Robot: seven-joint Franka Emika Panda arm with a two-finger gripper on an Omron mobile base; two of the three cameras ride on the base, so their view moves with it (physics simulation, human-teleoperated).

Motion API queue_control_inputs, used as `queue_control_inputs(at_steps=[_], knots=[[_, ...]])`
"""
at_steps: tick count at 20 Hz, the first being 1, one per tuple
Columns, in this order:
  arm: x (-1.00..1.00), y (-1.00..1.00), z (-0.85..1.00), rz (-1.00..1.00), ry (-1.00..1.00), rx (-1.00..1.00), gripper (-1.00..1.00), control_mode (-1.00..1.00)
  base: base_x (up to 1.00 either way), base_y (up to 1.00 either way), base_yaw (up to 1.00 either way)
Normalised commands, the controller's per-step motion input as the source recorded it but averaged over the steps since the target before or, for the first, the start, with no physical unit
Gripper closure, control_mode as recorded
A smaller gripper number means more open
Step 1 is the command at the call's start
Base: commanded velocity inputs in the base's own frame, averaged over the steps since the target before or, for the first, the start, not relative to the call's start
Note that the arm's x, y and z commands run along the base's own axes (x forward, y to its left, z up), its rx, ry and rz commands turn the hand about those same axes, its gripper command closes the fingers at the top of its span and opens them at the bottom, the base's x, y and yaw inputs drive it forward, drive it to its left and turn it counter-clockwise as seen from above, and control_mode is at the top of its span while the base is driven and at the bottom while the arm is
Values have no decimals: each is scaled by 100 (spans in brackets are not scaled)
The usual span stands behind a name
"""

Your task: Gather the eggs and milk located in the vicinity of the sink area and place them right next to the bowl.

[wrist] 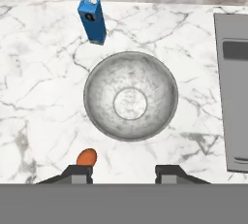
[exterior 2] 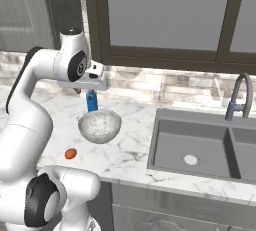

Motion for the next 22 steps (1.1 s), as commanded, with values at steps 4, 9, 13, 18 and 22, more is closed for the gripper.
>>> queue_control_inputs(at_steps=[4, 9, 13, 18, 22], knots=[[3, 18, -7, 1, 1, -3, -100, -100, 0, 0, 0], [-7, 46, -20, 0, 3, -2, -100, -100, 0, 0, 0], [-5, 43, -56, 0, 9, 0, -100, -100, 0, 0, 0], [7, 41, -56, 0, 14, 0, -100, -100, 0, 0, 0], [21, 31, -21, 0, 7, 0, -100, -100, 0, 0, 0]])
